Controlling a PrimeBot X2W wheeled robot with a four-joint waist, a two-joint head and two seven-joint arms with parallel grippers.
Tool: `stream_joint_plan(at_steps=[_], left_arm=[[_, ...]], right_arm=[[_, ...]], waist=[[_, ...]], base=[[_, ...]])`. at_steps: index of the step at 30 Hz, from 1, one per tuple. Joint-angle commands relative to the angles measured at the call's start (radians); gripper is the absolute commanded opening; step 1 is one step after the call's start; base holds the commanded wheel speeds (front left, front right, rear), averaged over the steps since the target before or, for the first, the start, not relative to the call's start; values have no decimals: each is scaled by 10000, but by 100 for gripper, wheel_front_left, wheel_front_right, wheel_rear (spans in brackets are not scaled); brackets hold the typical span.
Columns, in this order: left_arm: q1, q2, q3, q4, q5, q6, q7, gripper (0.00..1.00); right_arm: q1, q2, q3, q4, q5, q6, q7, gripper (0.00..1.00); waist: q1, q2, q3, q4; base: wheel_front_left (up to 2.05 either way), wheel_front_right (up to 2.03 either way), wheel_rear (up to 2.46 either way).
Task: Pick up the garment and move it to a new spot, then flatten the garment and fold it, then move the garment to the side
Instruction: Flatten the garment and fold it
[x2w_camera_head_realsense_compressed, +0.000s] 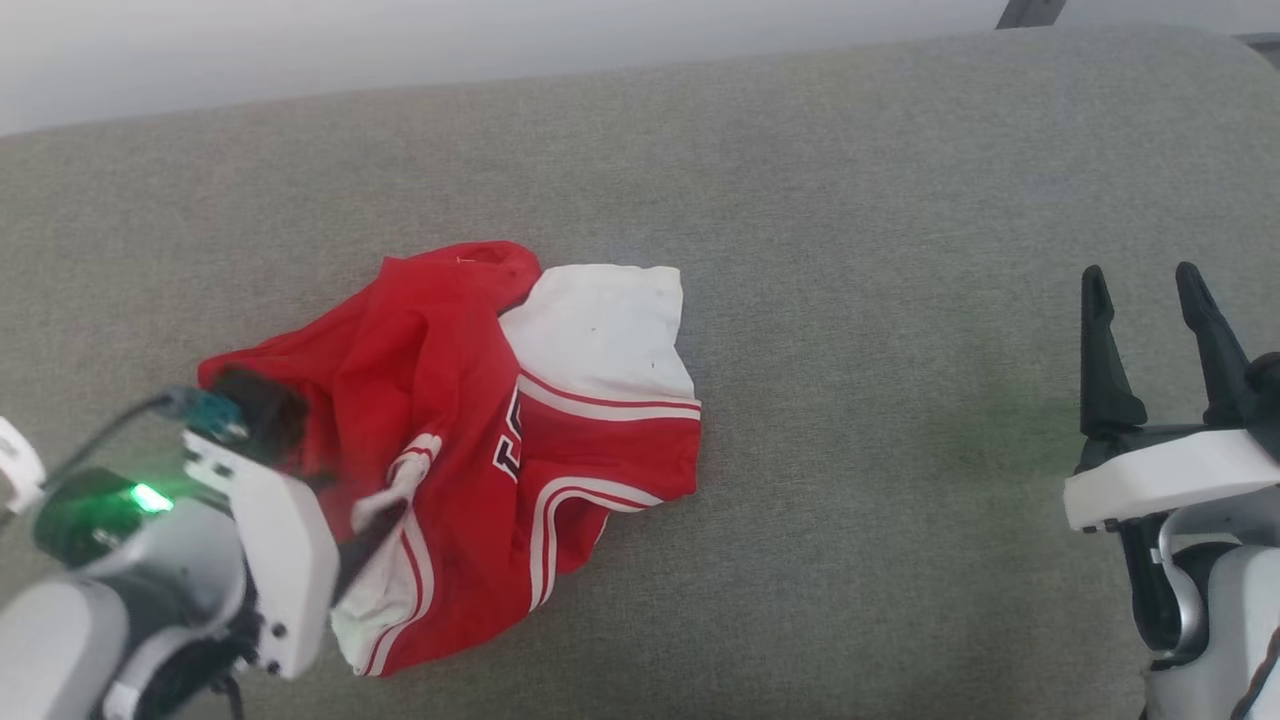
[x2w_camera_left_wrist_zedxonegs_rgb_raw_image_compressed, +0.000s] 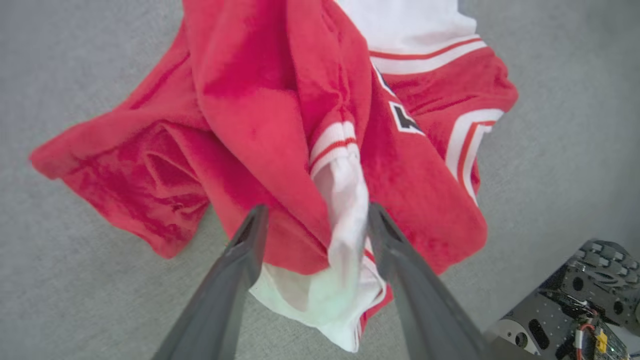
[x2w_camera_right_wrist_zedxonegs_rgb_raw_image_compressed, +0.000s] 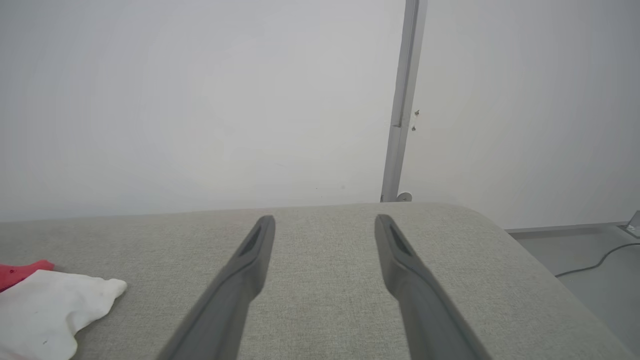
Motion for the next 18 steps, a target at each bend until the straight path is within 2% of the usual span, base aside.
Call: stream_joint_plan(at_steps=[1, 7, 9, 15, 16, 17, 18], left_arm=[[-235, 111, 137, -109, -51, 106, 162, 100], [-1085, 284, 380, 138, -31, 155, 413, 100], [-1357, 360, 256, 505, 159, 49, 504, 100], [-1884, 94, -225, 2168, 381, -183, 550, 100], [-1952, 62, -299, 2410, 355, -247, 586, 48], [-2045, 80, -328, 2614, 422, -269, 564, 3], [-2123, 90, -339, 2829, 467, -287, 570, 0]], right_arm=[[79, -10, 30, -4, 8, -15, 0, 100], [-1, -2, 162, 45, 69, -15, -56, 100], [-65, 7, 208, 69, 95, -15, -87, 100], [-241, 21, 338, 206, 162, -15, -201, 100], [-256, 23, 348, 228, 171, -15, -206, 100], [-265, 27, 358, 254, 173, -15, -230, 100], [-276, 29, 354, 268, 179, -15, -245, 100]], waist=[[0, 0, -8, -64], [0, 0, 64, -326], [0, 0, 125, -425], [0, 0, 318, -761], [0, 0, 343, -813], [0, 0, 368, -861], [0, 0, 388, -900]], base=[[0, 0, 0], [0, 0, 0], [0, 0, 0], [0, 0, 0], [0, 0, 0], [0, 0, 0], [0, 0, 0]])
